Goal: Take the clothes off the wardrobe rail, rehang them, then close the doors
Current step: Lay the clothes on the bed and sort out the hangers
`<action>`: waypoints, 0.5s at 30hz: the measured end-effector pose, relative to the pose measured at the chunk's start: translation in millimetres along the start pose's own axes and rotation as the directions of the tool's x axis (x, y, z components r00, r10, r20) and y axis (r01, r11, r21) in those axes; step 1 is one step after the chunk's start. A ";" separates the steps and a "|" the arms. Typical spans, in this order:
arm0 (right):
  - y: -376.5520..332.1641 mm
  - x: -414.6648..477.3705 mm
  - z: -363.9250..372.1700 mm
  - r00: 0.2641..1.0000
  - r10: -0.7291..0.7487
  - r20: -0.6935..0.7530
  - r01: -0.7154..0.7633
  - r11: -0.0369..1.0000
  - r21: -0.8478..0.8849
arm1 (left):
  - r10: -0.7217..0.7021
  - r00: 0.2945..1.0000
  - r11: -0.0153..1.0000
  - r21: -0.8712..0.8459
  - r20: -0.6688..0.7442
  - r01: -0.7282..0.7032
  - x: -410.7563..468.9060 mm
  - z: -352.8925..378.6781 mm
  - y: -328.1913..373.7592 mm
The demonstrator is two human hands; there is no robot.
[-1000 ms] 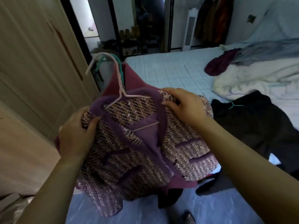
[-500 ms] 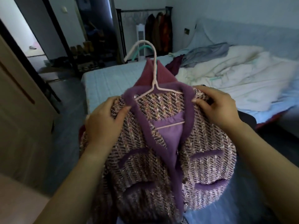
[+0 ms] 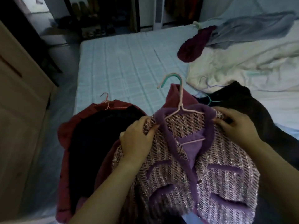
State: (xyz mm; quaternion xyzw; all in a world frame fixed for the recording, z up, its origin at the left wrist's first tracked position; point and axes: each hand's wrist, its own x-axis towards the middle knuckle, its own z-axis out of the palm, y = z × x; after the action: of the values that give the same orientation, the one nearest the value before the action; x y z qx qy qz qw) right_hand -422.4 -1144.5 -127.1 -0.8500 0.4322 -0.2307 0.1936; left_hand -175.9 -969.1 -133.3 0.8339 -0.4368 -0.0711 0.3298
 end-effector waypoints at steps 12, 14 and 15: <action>97.5 163.1 195.2 0.885 -0.014 0.466 0.003 1.000 0.024 | -0.331 0.869 0.916 0.346 0.368 0.202 148.0 146.7 -111.1; 82.6 167.7 224.9 0.841 -0.104 0.530 0.075 0.994 0.076 | -0.343 0.844 0.916 0.344 0.411 0.205 151.5 155.3 -129.5; 71.5 168.7 238.7 0.818 -0.151 0.555 0.109 0.988 0.108 | -0.352 0.837 0.918 0.328 0.419 0.222 152.3 156.5 -139.3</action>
State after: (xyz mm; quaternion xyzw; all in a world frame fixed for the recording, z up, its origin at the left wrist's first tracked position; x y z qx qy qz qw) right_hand -247.2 -1292.0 -322.4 -0.9001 0.2888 0.0011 0.3261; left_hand -51.9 -1107.7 -313.7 0.8844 -0.3778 -0.2606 0.0846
